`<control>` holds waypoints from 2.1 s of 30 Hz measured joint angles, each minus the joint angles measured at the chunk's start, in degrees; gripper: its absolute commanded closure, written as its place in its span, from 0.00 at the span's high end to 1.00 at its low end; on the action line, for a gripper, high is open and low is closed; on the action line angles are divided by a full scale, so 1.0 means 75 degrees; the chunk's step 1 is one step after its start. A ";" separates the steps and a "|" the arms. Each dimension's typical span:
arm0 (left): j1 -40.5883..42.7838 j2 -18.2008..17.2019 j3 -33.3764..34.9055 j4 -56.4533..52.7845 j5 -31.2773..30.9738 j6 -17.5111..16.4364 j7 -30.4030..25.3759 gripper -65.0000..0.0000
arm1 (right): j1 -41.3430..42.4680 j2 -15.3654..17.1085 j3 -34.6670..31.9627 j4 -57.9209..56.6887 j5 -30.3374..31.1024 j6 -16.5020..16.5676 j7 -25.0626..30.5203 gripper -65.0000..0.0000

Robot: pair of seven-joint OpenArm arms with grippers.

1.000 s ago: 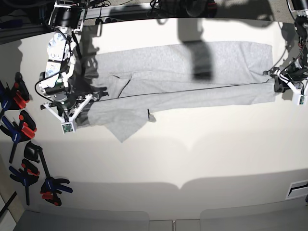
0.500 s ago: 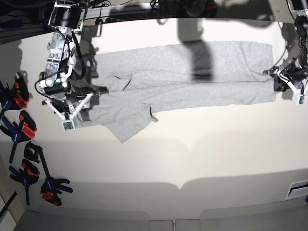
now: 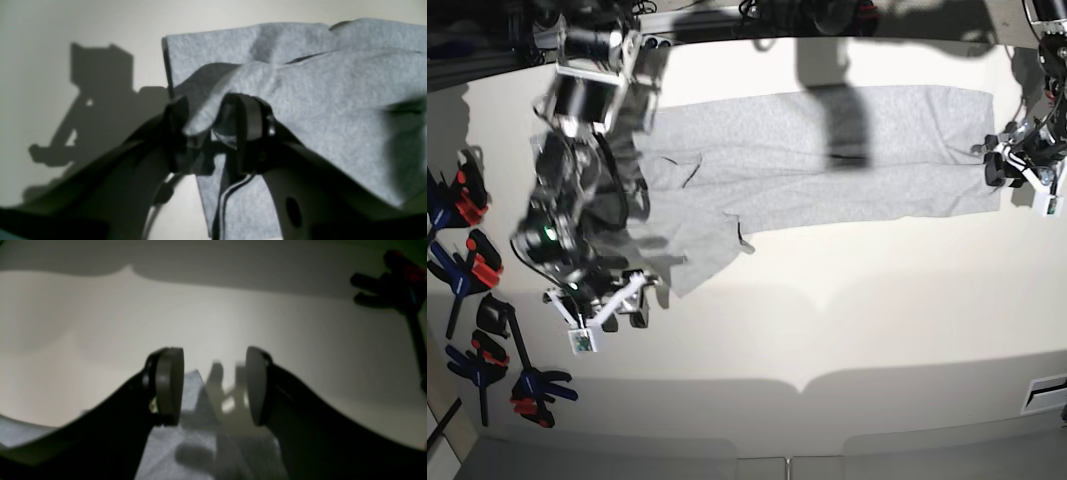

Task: Fold the T-shirt properly
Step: 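Release the right gripper and sweep it along the folded edge toward the collar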

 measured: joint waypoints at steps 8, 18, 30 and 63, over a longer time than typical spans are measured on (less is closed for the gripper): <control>0.0003 0.0012 -0.0009 0.0000 -0.0003 -0.0003 0.0000 0.34 | 0.1871 -0.0108 -0.0009 -0.4383 -0.0976 0.0047 0.0510 0.43; 0.0003 0.0017 -0.0009 0.0000 -0.0003 -0.0003 0.0000 0.34 | 0.1909 -0.0085 -0.1320 -0.5936 -0.1274 0.0003 0.1413 0.34; 0.0009 0.0015 -0.0009 0.0000 0.0009 -0.0006 -0.0219 0.34 | 0.1862 -0.0143 -0.2751 -0.5231 -0.1323 -0.1180 0.0493 0.00; 0.0006 0.0000 -0.0026 0.0000 0.0026 -0.0006 -0.0525 0.34 | -0.6869 0.1017 -0.2757 0.5555 -0.2894 -0.0863 -0.1032 0.00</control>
